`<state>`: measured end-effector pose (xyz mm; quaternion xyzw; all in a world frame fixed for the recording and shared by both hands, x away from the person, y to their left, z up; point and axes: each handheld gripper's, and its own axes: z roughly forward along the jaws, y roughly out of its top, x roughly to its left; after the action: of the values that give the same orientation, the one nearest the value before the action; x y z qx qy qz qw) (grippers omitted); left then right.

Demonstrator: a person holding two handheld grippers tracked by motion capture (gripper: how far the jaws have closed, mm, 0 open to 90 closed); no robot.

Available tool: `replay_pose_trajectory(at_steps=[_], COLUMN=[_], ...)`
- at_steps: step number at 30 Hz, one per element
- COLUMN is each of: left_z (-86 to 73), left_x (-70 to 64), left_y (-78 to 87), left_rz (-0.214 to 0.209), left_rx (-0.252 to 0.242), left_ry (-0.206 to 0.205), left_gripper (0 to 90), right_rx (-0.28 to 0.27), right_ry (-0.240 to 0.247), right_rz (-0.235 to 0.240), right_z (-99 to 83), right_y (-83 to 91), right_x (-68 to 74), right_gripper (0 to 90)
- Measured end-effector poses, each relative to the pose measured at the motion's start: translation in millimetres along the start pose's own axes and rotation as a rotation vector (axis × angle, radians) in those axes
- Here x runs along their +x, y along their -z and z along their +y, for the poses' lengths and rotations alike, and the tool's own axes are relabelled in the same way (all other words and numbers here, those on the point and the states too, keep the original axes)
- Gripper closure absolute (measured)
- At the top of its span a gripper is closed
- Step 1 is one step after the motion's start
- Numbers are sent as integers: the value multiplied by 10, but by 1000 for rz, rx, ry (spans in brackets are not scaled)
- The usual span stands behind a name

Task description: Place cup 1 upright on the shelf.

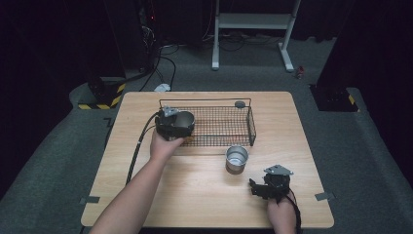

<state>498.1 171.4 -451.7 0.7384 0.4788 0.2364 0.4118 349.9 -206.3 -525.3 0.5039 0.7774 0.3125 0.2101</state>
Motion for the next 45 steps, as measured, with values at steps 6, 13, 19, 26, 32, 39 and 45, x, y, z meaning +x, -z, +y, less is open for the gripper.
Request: replay_pose_trajectory(at_steps=[6, 13, 19, 26, 32, 39, 45], left_z=[33, 69, 85, 98, 112, 120, 97], left_x=[47, 79, 87, 106, 104, 113, 142], left_y=[79, 154, 201, 266, 339, 404, 465], left_rz=[-10, -27, -27, -22, -29, -43, -39], left_rx=[-23, -40, -53, -54, -50, -33, -25], left_ry=[18, 27, 22, 9, 3, 13, 6], left_gripper=[6, 6, 6, 6, 7, 7, 7], right_rx=[0, 0, 0, 0, 0, 0, 0], right_ry=[0, 0, 0, 0, 0, 0, 0], right_rz=[0, 0, 0, 0, 0, 0, 0], right_z=[0, 0, 0, 0, 0, 0, 0], right_y=[0, 0, 0, 0, 0, 0, 0], right_x=[0, 0, 0, 0, 0, 0, 0], right_gripper=[83, 83, 83, 82, 83, 82, 83])
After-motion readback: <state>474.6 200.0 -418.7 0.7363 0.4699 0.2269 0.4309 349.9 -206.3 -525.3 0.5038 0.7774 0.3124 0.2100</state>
